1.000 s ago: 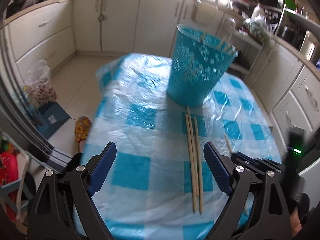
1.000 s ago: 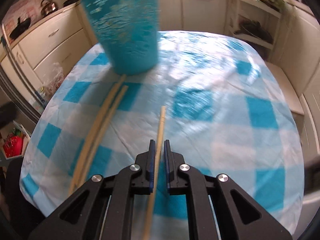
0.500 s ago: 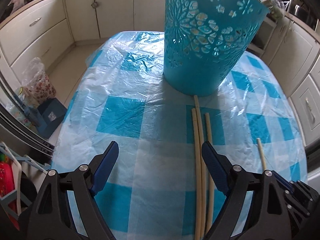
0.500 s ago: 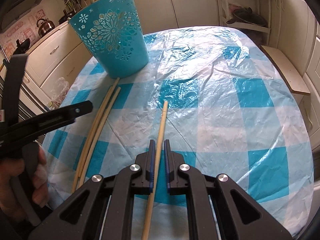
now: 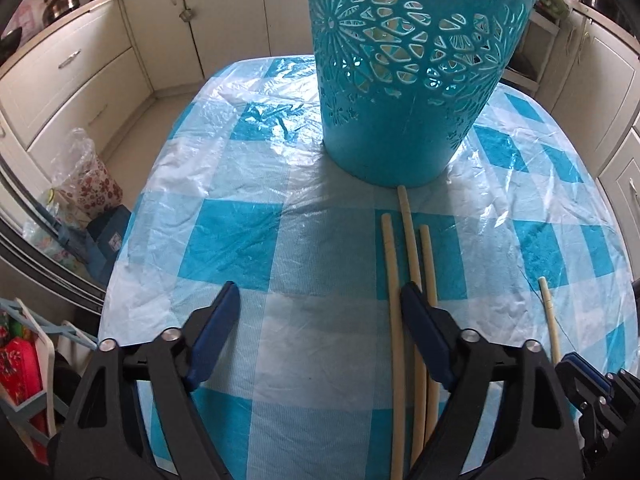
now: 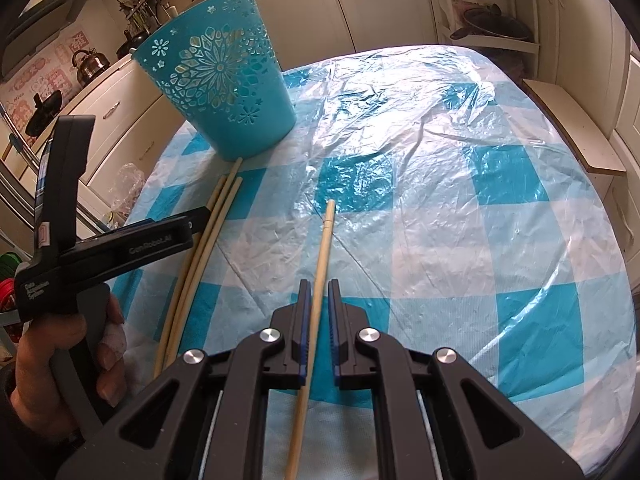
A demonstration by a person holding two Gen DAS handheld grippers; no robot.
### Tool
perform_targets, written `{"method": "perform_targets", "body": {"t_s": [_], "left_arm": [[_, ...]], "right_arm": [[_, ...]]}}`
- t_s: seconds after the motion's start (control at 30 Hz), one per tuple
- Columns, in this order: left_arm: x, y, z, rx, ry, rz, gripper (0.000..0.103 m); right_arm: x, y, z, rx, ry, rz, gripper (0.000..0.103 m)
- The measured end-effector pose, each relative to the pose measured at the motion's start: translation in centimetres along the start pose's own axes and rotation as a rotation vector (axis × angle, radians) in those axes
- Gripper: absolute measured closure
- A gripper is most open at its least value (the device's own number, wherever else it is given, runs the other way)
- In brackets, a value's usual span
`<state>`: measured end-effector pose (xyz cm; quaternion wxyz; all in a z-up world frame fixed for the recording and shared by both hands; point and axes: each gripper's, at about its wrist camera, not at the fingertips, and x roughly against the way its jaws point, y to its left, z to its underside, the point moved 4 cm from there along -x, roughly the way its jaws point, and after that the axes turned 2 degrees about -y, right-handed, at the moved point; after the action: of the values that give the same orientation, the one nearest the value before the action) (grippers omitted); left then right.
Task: Organize utensils
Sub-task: 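Close the left gripper on another stick while the right gripper holds its stick, then lift the left gripper's stick over the basket and open to drop it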
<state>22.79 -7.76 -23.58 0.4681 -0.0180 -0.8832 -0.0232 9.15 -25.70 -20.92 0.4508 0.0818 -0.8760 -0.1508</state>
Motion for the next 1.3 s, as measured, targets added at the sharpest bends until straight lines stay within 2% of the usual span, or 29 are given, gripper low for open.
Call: {"method": "perform_targets", "body": {"t_s": [0.07, 0.13, 0.17, 0.2, 0.37, 0.5, 0.6, 0.77, 0.9, 0.93, 1.03, 1.2, 1.3], "left_arm": [[0.1, -0.3, -0.4, -0.009, -0.012, 0.011, 0.048], [0.3, -0.7, -0.6, -0.022, -0.018, 0.023, 0.078], [0.4, -0.8, -0.6, -0.028, -0.020, 0.036, 0.085], [0.4, -1.0, -0.6, -0.030, -0.020, 0.050, 0.096], [1.0, -0.1, 0.4, 0.011, -0.001, 0.113, 0.098], [1.6, 0.5, 1.2, 0.021, 0.035, 0.131, 0.096], [1.5, 0.8, 1.0, 0.030, 0.047, 0.131, 0.090], [0.8, 0.7, 0.4, 0.006, 0.043, 0.103, 0.089], [0.9, 0.3, 0.3, -0.036, 0.029, 0.084, 0.092], [0.9, 0.2, 0.3, -0.046, 0.026, 0.094, 0.098], [1.3, 0.6, 0.6, -0.031, 0.024, 0.137, 0.098], [5.2, 2.1, 0.2, 0.028, -0.058, 0.202, 0.098], [8.9, 3.4, -1.0, 0.076, -0.145, 0.269, 0.098]], "right_arm": [[0.0, 0.0, 0.0, 0.000, -0.001, 0.001, 0.094], [0.0, 0.0, 0.0, -0.001, -0.003, 0.001, 0.094], [0.0, 0.0, 0.0, -0.001, -0.005, 0.002, 0.094], [0.0, 0.0, -0.1, 0.000, -0.005, 0.003, 0.094], [0.0, 0.0, -0.2, -0.001, -0.013, 0.008, 0.094], [0.0, 0.0, -0.5, -0.007, -0.023, 0.007, 0.094], [0.0, 0.1, -0.6, -0.001, -0.030, 0.012, 0.094], [-0.3, 0.1, -0.7, 0.002, -0.036, 0.025, 0.093], [-0.5, 0.4, -0.8, 0.021, -0.040, 0.039, 0.093], [-0.6, 0.6, -0.8, 0.031, -0.042, 0.044, 0.093], [-0.8, 0.8, -0.8, 0.040, -0.050, 0.048, 0.092], [-0.9, 0.7, -0.9, 0.040, -0.060, 0.043, 0.092], [-0.9, 0.7, -0.8, 0.042, -0.066, 0.045, 0.092]]}}
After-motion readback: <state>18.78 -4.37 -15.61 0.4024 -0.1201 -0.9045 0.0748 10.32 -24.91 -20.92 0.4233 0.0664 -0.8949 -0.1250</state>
